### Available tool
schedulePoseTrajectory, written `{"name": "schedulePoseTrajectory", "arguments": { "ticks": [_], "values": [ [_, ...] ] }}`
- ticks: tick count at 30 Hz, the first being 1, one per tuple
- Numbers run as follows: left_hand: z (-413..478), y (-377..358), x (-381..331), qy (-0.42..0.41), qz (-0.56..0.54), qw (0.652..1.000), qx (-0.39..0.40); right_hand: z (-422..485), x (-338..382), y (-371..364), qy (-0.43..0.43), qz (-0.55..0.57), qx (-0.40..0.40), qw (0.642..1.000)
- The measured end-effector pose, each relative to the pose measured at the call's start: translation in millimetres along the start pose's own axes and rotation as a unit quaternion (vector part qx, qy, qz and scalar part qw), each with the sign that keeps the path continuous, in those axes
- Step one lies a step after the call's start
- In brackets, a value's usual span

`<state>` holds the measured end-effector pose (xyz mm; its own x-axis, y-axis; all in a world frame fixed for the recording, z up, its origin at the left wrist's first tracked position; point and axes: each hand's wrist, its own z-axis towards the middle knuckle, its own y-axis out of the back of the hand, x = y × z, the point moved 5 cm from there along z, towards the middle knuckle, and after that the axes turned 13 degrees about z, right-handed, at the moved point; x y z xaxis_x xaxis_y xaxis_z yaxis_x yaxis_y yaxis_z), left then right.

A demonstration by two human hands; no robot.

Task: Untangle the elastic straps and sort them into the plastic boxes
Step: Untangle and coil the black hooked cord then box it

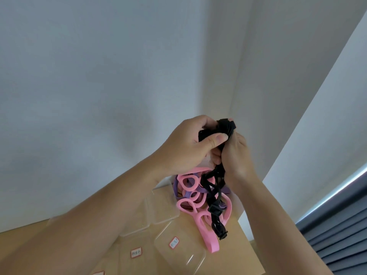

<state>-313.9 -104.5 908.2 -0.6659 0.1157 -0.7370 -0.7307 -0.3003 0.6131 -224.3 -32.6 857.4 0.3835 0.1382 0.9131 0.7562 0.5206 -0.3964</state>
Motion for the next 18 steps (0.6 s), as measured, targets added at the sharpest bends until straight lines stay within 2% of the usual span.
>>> {"name": "schedulePoseTrajectory", "arguments": {
  "ticks": [4,6,8,10,13,18],
  "values": [
    [9.3,10.3,6.0,0.022,0.04,0.997,-0.062,-11.1,-4.9,-4.7,-0.025,-0.059,0.008,0.998],
    [11.1,8.7,8.0,0.042,0.065,0.996,-0.051,-16.3,-4.0,-4.8,-0.029,-0.109,0.019,0.993],
    [10.8,4.2,8.6,0.052,0.122,0.991,-0.019,-19.9,1.7,-5.2,-0.011,-0.209,0.034,0.977],
    [9.8,3.6,11.1,0.066,0.152,0.986,0.015,-23.7,5.5,-5.3,0.006,-0.325,0.06,0.944],
    [7.8,7.6,14.1,0.083,0.13,0.987,0.049,-31.6,5.2,-7.6,0.014,-0.452,0.105,0.886],
    [6.2,4.8,12.7,0.062,0.183,0.981,-0.007,-38.7,24.9,-11.1,0.039,-0.592,0.113,0.797]
  ]
}}
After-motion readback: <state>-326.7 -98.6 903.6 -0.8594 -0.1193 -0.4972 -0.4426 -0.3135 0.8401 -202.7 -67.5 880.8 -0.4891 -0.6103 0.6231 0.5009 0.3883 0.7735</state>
